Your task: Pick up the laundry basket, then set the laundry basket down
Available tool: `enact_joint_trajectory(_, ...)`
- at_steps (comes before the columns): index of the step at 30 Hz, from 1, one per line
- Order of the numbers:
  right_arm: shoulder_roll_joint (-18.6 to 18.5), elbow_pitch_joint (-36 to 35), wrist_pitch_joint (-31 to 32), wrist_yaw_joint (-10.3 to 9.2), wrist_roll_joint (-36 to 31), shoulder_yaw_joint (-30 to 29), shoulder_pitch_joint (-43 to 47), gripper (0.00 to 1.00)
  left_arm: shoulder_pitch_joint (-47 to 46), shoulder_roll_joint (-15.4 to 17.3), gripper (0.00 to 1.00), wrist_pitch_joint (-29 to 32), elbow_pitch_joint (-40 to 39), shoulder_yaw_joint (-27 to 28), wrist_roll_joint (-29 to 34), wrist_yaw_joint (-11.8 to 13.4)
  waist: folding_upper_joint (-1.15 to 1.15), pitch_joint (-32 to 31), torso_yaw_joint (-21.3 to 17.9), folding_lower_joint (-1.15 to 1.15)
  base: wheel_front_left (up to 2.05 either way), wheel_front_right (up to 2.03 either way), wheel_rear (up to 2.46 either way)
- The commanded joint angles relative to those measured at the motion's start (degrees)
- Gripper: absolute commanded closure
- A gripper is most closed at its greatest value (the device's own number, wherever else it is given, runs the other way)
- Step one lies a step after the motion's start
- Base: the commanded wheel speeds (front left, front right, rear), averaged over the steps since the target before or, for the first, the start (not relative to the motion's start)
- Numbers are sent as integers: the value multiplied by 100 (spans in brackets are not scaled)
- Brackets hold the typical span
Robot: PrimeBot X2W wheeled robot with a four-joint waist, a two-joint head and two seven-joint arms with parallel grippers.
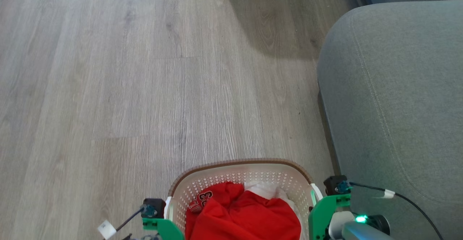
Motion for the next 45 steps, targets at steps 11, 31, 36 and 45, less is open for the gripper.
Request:
enact_joint_trajectory(11,-26,-44,-138,-9,214,287,-27,100,-70,151,100,-79,68,-77,-140,33,0,7,-51,0,0,0,0)
enact_joint_trajectory(31,-26,35,-301,-9,417,503,-528,100,-469,151,100,-203,114,-190,-282,42,0,484,-70,0,0,0,0)
enact_joint_trajectory(36,-26,80,-364,-9,411,524,-795,100,-716,151,100,-265,146,-169,-297,43,0,730,-64,0,0,0,0)
enact_joint_trajectory(45,-26,175,-541,-9,327,544,-1568,100,-1411,184,100,-382,226,-110,-286,45,0,1463,-67,0,0,0,0)
